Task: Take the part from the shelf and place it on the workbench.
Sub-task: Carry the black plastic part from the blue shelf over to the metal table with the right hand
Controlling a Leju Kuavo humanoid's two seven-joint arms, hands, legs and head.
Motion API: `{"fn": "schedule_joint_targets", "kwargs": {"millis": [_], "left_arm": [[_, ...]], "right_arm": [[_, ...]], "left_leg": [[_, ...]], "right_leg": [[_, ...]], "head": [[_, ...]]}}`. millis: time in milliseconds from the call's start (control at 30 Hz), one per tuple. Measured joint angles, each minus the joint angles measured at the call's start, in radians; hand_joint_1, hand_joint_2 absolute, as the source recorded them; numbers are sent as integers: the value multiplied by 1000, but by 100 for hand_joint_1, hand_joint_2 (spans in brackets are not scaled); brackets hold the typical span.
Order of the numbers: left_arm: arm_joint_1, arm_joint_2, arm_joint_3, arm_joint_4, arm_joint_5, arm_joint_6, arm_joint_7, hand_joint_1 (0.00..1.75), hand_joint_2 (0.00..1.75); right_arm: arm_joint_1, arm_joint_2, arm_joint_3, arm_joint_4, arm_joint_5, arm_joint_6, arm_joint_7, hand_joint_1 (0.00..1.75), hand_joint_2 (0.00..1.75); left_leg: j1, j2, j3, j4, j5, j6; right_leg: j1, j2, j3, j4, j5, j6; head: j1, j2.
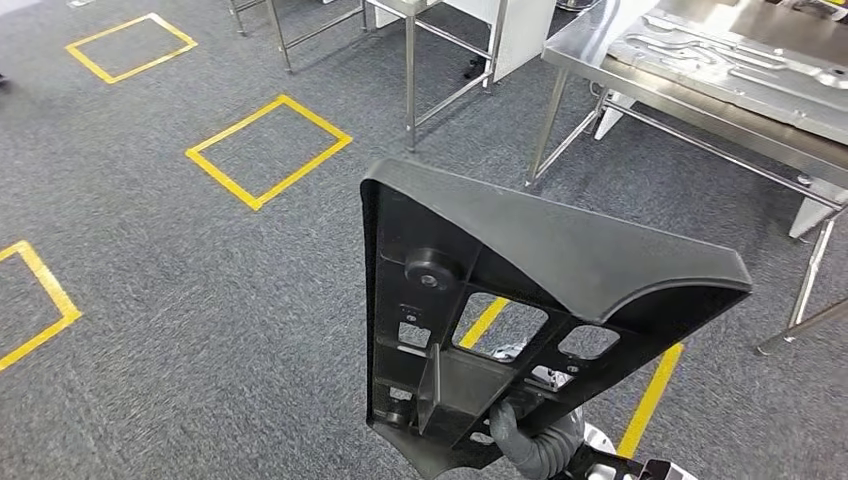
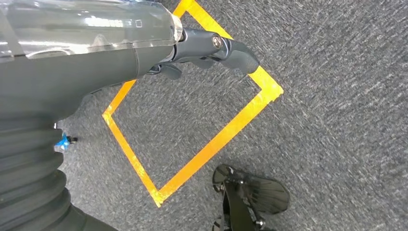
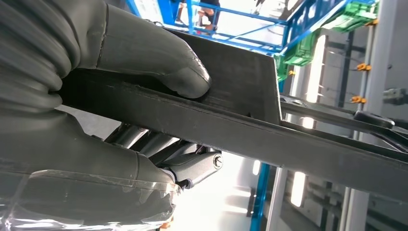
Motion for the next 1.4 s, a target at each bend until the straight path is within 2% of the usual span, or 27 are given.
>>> {"fn": "schedule_joint_targets", "kwargs": {"millis": [33, 100, 167, 200, 233, 267, 333, 400, 433, 467, 533, 600, 667, 733, 767, 800, 833, 900, 967, 1033, 1067, 1133, 1200, 1267, 1300, 1333, 1400], "left_arm": [[-2, -1, 0, 0, -2, 0, 0, 0, 175], [-4, -2, 0, 0, -9, 0, -1, 0, 175], [-3, -2, 0, 0, -15, 0, -2, 0, 175], [-2, -2, 0, 0, -17, 0, -3, 0, 175], [-1, -2, 0, 0, -18, 0, -3, 0, 175], [0, -2, 0, 0, -18, 0, -3, 0, 175], [-1, -4, 0, 0, -17, 0, -3, 0, 175], [-2, -6, 2, 0, -13, 0, -3, 0, 175], [-2, -7, 3, 0, -11, 0, -3, 0, 175], [-3, -8, 4, 0, -9, 0, -3, 0, 175], [-6, -9, 6, 0, -8, 0, -4, 0, 175], [-9, -11, 9, 0, -7, 0, -4, 0, 175], [-8, -13, 16, 0, -6, 0, -4, 0, 175], [-2, -14, 21, 0, -5, 0, -3, 0, 175], [1, -14, 22, 0, -5, 0, -1, 0, 175], [3, -14, 23, 0, -5, 1, 1, 0, 175], [3, -14, 24, 0, -5, 2, 4, 0, 175], [4, -15, 26, 0, -6, 5, 7, 0, 175], [5, -15, 27, 0, -7, 8, 8, 0, 175], [4, -16, 28, 0, -7, 9, 8, 0, 175], [2, -16, 28, 0, -6, 10, 7, 0, 175], [2, -18, 29, 0, -6, 9, 1, 0, 175], [3, -17, 33, 0, -4, 7, -5, 0, 175], [5, -17, 39, 0, 1, 3, -12, 0, 175], [5, -18, 42, 0, 3, 2, -17, 0, 175], [4, -18, 45, 0, 5, 0, -20, 0, 175], [1, -20, 50, 0, 7, 0, -25, 0, 175]], "right_arm": [[-2, 0, 0, 1, 0, 0, 0, 175, 175], [-20, -1, -1, 6, -11, -3, 0, 175, 175], [-44, -7, -6, 17, -36, -5, 0, 175, 175], [-50, -11, -9, 23, -48, -6, 0, 175, 175], [-52, -16, -13, 27, -56, -4, 0, 175, 175], [-50, -21, -17, 30, -60, -3, 0, 175, 175], [-46, -29, -21, 32, -60, 1, 0, 175, 175], [-48, -32, -23, 33, -58, 7, 0, 175, 175], [-51, -33, -23, 34, -58, 10, 0, 175, 175], [-55, -33, -23, 36, -58, 12, 0, 175, 175], [-61, -35, -23, 42, -59, 13, 0, 175, 175], [-68, -37, -23, 45, -63, 14, 0, 175, 175], [-76, -39, -23, 46, -71, 16, 0, 175, 175], [-76, -41, -22, 46, -76, 16, 0, 175, 175], [-74, -43, -22, 47, -78, 16, 0, 175, 175], [-69, -45, -22, 47, -81, 16, 0, 175, 175], [-64, -47, -22, 46, -83, 16, 0, 175, 175], [-52, -51, -22, 44, -87, 15, 0, 175, 175], [-43, -56, -22, 40, -88, 15, 0, 175, 175], [-36, -61, -22, 36, -90, 16, 0, 175, 175], [-35, -66, -22, 33, -92, 17, 0, 175, 175], [-45, -74, -22, 31, -101, 19, 0, 175, 175], [-62, -81, -22, 32, -111, 23, 0, 175, 175], [-71, -85, -22, 35, -118, 26, 0, 175, 175], [-73, -86, -22, 36, -121, 29, 0, 175, 175], [-77, -87, -22, 38, -123, 32, 0, 175, 175], [-94, -88, -21, 40, -128, 34, 0, 175, 175]], "left_leg": [[1, 12, 1, -4, 3, 7], [4, 36, 3, -13, 11, 21], [2, 61, 3, -16, 12, 27], [1, 75, 2, -16, 12, 28], [0, 87, 3, -16, 10, 28], [0, 99, 4, -15, 9, 27], [0, 119, 8, -15, 5, 23], [-4, 138, 16, -14, -2, 14], [-7, 148, 19, -14, -6, 9], [-9, 158, 22, -14, -9, 3], [-10, 174, 26, -14, -14, -8], [-6, 140, 19, 16, -38, -18], [-3, 84, -29, 126, -99, -23], [-3, 66, -97, 259, -148, -24], [-3, 64, -114, 285, -146, -23], [-3, 63, -113, 270, -123, -21], [-3, 58, -92, 217, -85, -17], [-1, 13, -34, 74, -17, -8], [-3, -24, -4, 1, 4, -1], [-4, -12, 1, -8, 4, 7], [-3, 0, 4, -13, 8, 13], [2, 29, 8, -26, 15, 26], [0, 58, 9, -30, 16, 32], [-2, 86, 9, -29, 14, 32], [-2, 99, 10, -29, 12, 30], [-2, 111, 12, -29, 10, 28], [-3, 131, 20, -29, 4, 21]], "right_leg": [[-1, 0, -3, 1, 0, 6], [1, -42, -24, 40, -27, 16], [-2, -103, -80, 155, -89, 26], [-4, -116, -112, 221, -116, 30], [-7, -123, -135, 267, -128, 34], [-9, -126, -140, 277, -121, 36], [-10, -140, -92, 184, -63, 35], [-3, -182, -23, 50, -15, 25], [2, -195, -4, 12, -5, 17], [6, -199, 1, -2, -6, 11], [6, -174, -1, -3, -3, -2], [1, -152, 2, -9, 1, -14], [-1, -131, 4, -12, 4, -24], [1, -104, 4, -11, 4, -28], [2, -89, 5, -11, 3, -28], [3, -74, 6, -10, 3, -28], [3, -61, 8, -9, 3, -27], [3, -36, 9, -6, 1, -22], [-1, -13, 3, -3, 2, -10], [-5, 11, -3, -6, 6, 5], [-5, 9, -6, -4, 5, 11], [-1, -40, -31, 44, -26, 22], [-4, -104, -93, 169, -92, 30], [-10, -123, -145, 274, -127, 38], [-13, -127, -146, 276, -116, 41], [-16, -133, -124, 235, -89, 42], [-14, -168, -44, 89, -25, 37]], "head": [[0, 0], [0, 0], [0, 0], [0, 0], [0, 0], [0, 0], [0, 0], [0, 0], [0, 0], [0, 0], [0, 0], [0, 0], [0, 0], [0, 0], [0, 0], [0, 0], [0, 0], [0, 0], [0, 0], [0, 0], [0, 0], [0, 0], [0, 0], [0, 0], [0, 0], [0, 0], [0, 0]]}}
